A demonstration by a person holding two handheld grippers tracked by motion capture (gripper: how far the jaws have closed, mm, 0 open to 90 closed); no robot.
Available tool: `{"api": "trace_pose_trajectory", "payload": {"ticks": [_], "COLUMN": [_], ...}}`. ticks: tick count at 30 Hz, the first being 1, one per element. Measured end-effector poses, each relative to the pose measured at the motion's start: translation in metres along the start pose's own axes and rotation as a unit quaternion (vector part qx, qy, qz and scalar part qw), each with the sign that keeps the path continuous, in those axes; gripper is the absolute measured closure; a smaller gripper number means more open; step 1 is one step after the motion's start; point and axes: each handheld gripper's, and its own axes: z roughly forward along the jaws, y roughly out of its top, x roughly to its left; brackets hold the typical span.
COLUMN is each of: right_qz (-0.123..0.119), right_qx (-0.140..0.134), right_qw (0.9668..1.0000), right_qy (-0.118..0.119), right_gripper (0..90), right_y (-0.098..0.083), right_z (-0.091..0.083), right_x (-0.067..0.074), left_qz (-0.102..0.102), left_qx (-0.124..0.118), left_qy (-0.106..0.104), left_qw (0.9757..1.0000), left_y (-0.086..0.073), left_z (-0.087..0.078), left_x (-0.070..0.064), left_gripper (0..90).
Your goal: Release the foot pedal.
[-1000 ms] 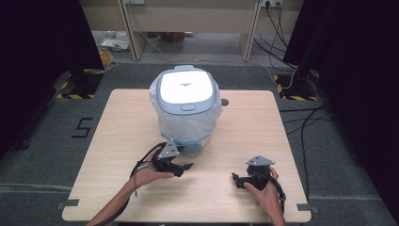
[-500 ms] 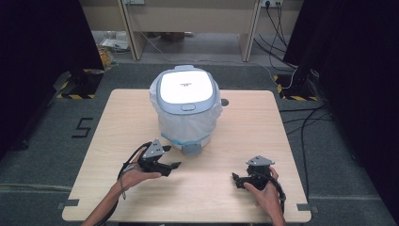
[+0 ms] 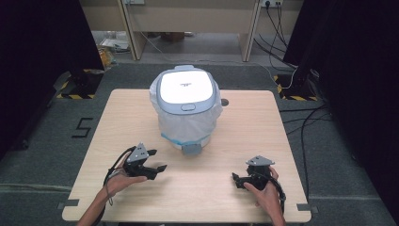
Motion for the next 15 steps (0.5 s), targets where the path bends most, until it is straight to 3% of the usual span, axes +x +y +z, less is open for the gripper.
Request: {"api": "trace_pose_trajectory", "payload": {"ticks": [4, 15], "right_qz": [0.000, 0.000], "right_qx": [0.000, 0.000], "right_qw": [1.0000, 1.0000], "right_qy": [0.000, 0.000], "right_gripper": [5.6, 5.6], "right_y": [0.000, 0.000], "right_z": [0.000, 0.000], "right_x": [0.000, 0.000], "left_qz": [-0.009, -0.008], "left_qx": [0.007, 0.033], "left_qy": [-0.002, -0.006], "left_qw": [0.9999, 0.9994], "left_y": [-0.011, -0.025], "left_z": [-0.004, -0.007], "left_x": [0.002, 0.000], "left_gripper": [23.0, 15.8]}}
